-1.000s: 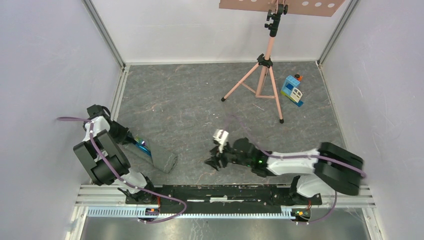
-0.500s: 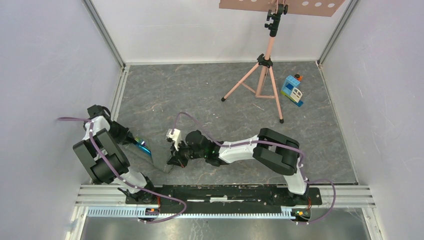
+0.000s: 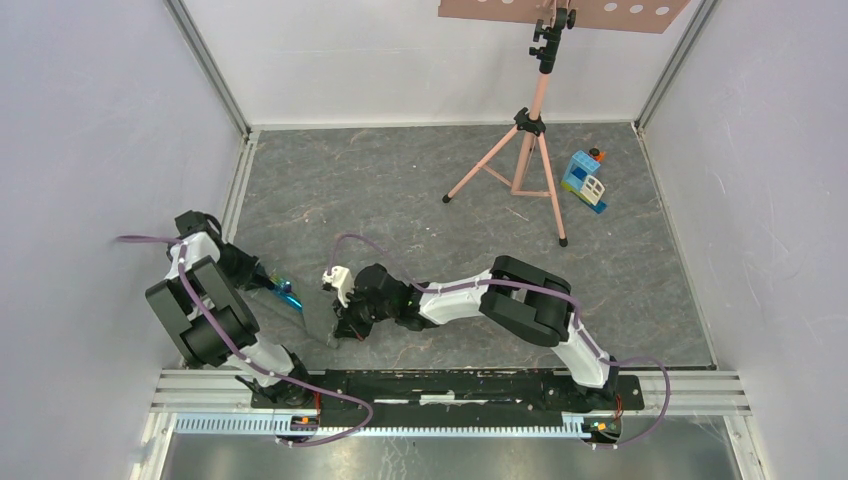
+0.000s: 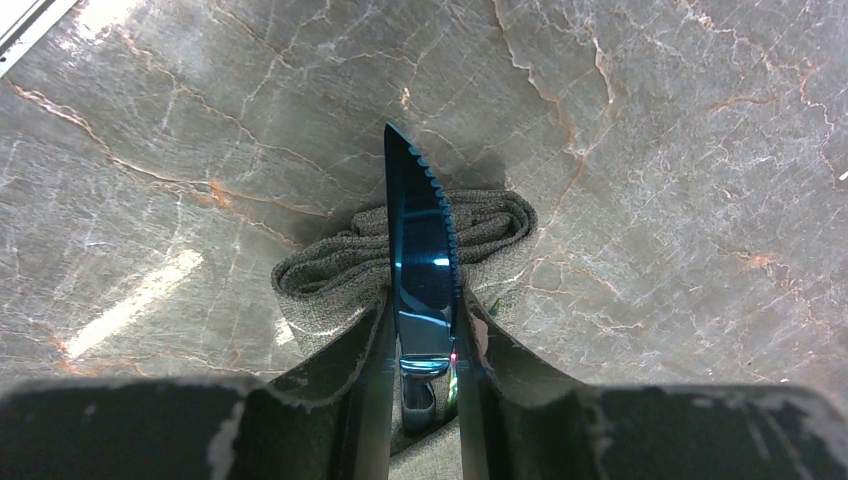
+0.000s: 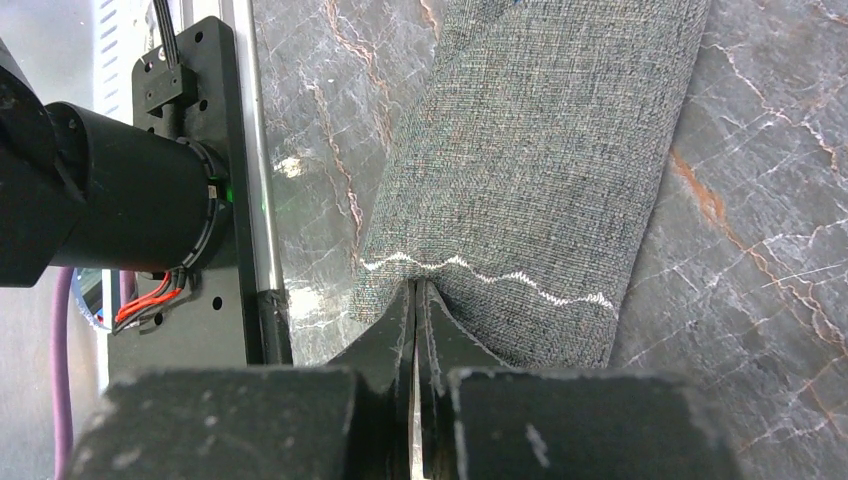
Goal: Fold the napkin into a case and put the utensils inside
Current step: Insert the knife into the folded napkin.
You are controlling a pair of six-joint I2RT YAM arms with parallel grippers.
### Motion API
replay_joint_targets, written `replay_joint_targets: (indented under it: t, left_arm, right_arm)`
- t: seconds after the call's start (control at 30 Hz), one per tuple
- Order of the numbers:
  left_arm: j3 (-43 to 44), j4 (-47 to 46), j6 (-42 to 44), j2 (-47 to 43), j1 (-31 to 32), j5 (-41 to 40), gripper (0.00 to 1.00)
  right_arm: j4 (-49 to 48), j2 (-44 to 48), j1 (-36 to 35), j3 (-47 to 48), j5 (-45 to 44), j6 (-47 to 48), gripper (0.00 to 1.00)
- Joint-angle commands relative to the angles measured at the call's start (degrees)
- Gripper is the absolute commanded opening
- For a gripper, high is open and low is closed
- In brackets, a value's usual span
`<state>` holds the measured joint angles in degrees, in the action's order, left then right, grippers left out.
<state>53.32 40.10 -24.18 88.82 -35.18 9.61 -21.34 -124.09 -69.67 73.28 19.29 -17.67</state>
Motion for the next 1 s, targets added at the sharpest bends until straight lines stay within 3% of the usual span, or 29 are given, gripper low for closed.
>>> replay_joint_targets:
  t: [0.0,0.3,0.5,0.6,0.97]
  left_arm:
    - [-1.57,1.93,-1.64,-0.45,-0.21,1.20,0.02]
    - [-7.01,1.43,-4.48,-4.68,-0.17,4.26,0.02]
    - [-6.95,4.92,-10.20,-12.78,-0.16,-4.34,0.02]
    - [-7.77,4.93,-12.30,-15.80,-0.11,-4.47,0.02]
    - [-7.70,9.20,-11.63,-12.84,0.91,-4.00,0.02]
  right_arm:
    - [-1.74,-1.62,-0.45,-0.07,-0.58,-0.41,0.01]
    - [-3.05,-0.74,-0.73,-1.57,-2.26,-0.48,0.00]
    - [-3.12,-0.63,-0.72,-1.78,-2.49,-0.48,0.01]
    - [-3.13,-0.66,-0.73,-1.76,-2.42,-0.44,0.01]
    - [-3.27,-0.87,-0.73,-1.62,-2.35,-0.50,0.01]
